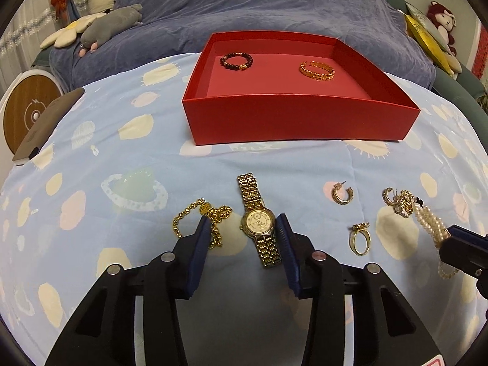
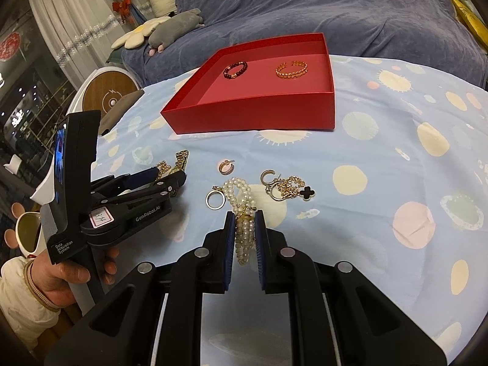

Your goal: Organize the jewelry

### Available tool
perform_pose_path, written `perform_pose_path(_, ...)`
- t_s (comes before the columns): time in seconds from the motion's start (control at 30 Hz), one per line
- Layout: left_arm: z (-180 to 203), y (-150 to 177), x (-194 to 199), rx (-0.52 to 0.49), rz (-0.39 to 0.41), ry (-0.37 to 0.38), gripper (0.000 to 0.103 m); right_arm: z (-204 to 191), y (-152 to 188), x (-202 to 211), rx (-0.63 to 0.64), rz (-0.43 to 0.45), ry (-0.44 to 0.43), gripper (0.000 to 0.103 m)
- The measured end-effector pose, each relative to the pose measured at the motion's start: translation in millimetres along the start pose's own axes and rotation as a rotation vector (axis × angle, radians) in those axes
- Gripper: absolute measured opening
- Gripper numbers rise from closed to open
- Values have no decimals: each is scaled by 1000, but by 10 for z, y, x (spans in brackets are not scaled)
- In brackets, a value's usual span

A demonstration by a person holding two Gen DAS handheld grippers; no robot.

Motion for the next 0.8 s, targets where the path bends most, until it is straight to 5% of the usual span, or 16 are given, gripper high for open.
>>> perform_pose_path(0.33,104,-67,-48,-30,26,19,24,-91,-31,-43,13,-3,-11,12)
perform_pose_path(0.8,136,-66,165,0,-6,99,23,-90,-73,34,10,12,-2,12)
Point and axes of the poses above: each gripper's, at about its wrist camera, not at the fingertips, and x roughly against the way its jaws point, z to its right, y to its underside, the point moved 9 cm from there along -x, roughly the way its jaws point, and after that the axes turned 15 degrees about x, right-handed, at the moved point
